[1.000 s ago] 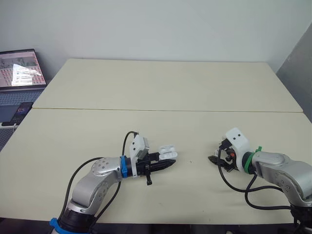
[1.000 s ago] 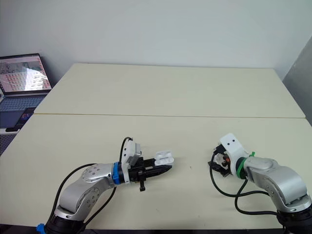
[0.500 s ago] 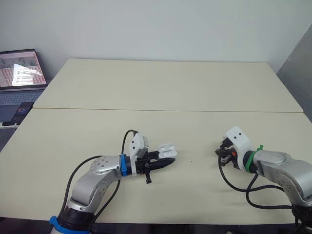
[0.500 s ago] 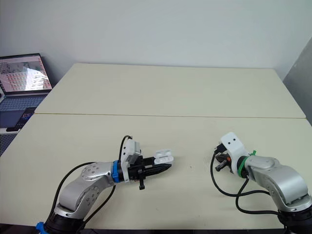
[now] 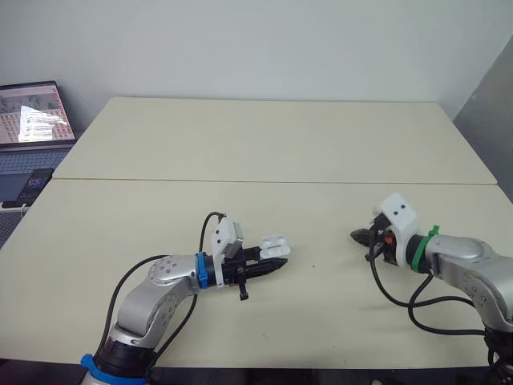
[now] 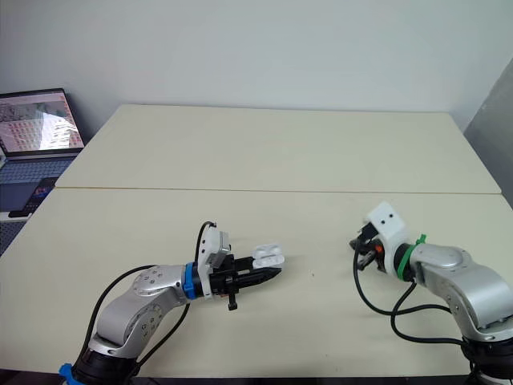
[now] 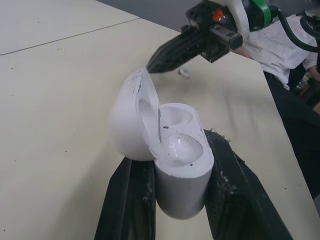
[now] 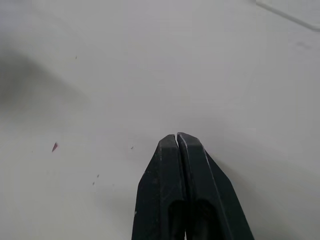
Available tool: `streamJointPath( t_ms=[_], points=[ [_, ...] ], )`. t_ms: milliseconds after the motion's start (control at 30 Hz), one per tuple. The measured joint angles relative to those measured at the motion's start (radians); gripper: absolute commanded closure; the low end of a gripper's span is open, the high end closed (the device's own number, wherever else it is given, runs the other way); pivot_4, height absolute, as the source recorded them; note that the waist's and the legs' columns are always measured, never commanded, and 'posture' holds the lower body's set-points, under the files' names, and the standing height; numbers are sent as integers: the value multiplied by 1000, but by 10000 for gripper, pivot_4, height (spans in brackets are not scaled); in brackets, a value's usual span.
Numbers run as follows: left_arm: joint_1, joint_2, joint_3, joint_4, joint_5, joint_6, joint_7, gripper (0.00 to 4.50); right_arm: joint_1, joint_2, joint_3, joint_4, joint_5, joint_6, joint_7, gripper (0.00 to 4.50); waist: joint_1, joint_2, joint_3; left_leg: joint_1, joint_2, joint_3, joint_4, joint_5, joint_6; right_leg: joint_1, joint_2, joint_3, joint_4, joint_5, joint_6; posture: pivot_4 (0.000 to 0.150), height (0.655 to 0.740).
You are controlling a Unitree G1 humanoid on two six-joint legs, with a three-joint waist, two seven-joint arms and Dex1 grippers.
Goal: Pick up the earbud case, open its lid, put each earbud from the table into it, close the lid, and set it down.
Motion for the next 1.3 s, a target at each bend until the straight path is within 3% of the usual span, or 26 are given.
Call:
streamJointPath(
  t_ms=[67,200,433,567,700,1000,1300],
  points=[
    [0,0,0,0,0,0,0,36781,-4,4,-38,10,9,-13,2,38850,0,0,0,0,0,0,0,0,0,0,0,0,0,0,0,1500,7400],
    [0,0,-1,2,0,-2,0,36781,13,-2,-142,20,40,-14,15,24622,0,0,0,0,0,0,0,0,0,0,0,0,0,0,0,1500,7400],
    [0,7,-2,15,0,-11,-3,36781,211,-142,-301,46,57,-37,119,89,3,0,0,1,0,1,0,0,0,2,0,0,0,0,0,1500,7400],
    [-3,12,-3,18,0,-17,-7,36781,295,-191,-326,80,22,-59,148,89,1,0,0,3,0,1,0,0,0,3,1,1,0,0,0,1500,7400],
    [-4,12,-3,27,0,-18,-16,36781,305,-157,-345,106,12,-13,85,89,0,0,0,4,0,1,0,0,0,4,1,1,0,0,0,1500,7400],
    [13,17,-3,26,2,-21,-21,36781,297,118,-438,-32,12,94,-162,89,1,1,-1,3,0,1,-1,0,0,4,0,1,0,0,0,1500,7400],
    [15,18,-3,26,2,-22,-21,36781,406,431,-354,-128,-141,-174,-379,89,-3,2,-1,4,0,1,-1,0,0,3,0,1,0,0,0,1500,7400]
  ],
)
